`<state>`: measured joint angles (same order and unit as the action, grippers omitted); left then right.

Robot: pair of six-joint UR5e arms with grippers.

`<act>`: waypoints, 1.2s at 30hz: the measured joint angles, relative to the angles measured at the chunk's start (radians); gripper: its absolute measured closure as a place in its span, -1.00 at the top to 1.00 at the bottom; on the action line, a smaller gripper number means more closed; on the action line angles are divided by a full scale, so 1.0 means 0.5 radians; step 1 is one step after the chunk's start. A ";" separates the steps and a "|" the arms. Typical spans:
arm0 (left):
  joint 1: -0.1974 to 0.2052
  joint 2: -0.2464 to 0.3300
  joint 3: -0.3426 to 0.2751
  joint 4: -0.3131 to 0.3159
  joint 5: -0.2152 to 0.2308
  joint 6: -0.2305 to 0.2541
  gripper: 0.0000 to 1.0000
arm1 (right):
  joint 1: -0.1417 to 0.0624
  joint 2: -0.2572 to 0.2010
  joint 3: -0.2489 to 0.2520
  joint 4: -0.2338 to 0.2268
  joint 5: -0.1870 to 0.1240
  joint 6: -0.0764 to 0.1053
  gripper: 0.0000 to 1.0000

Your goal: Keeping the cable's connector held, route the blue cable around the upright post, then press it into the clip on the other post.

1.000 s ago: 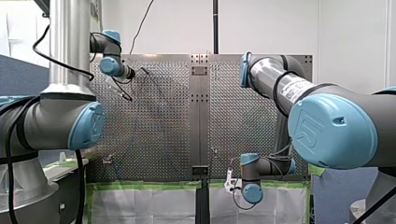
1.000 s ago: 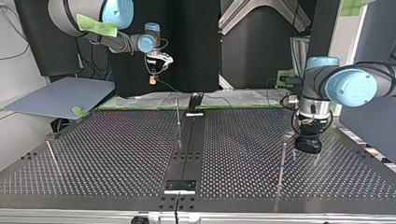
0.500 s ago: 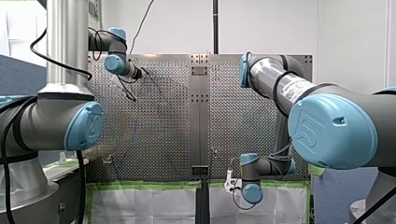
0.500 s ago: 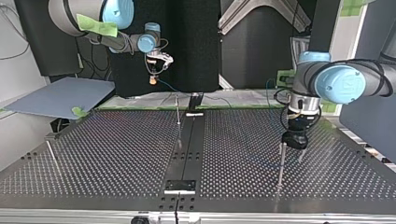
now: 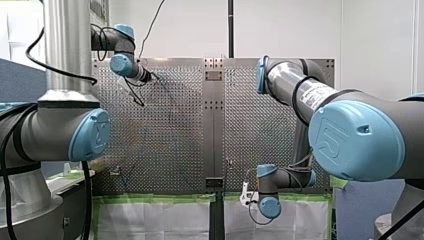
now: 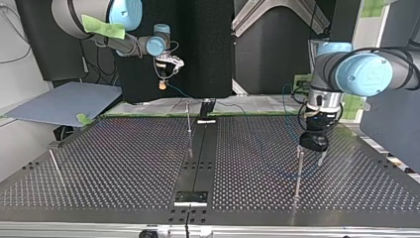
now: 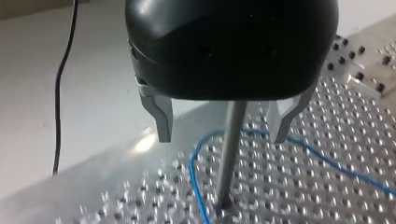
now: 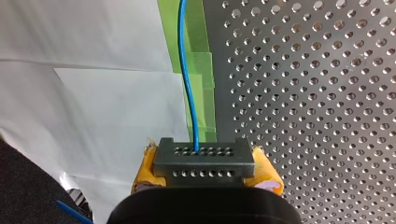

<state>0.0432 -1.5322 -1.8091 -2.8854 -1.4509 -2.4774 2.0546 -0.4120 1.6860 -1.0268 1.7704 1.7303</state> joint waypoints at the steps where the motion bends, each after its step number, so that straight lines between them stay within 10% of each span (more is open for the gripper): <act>1: -0.004 0.010 -0.002 -0.010 0.000 0.006 1.00 | 0.000 0.000 0.000 0.000 0.000 0.000 -1.00; 36: -0.188 0.322 -0.007 -0.483 -0.248 0.512 1.00 | 0.003 0.000 -0.001 0.001 -0.010 0.015 -1.00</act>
<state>-0.0510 -1.3713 -1.8127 -3.1269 -1.5748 -2.2212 2.0563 -0.4120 1.6854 -1.0264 1.7653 1.7376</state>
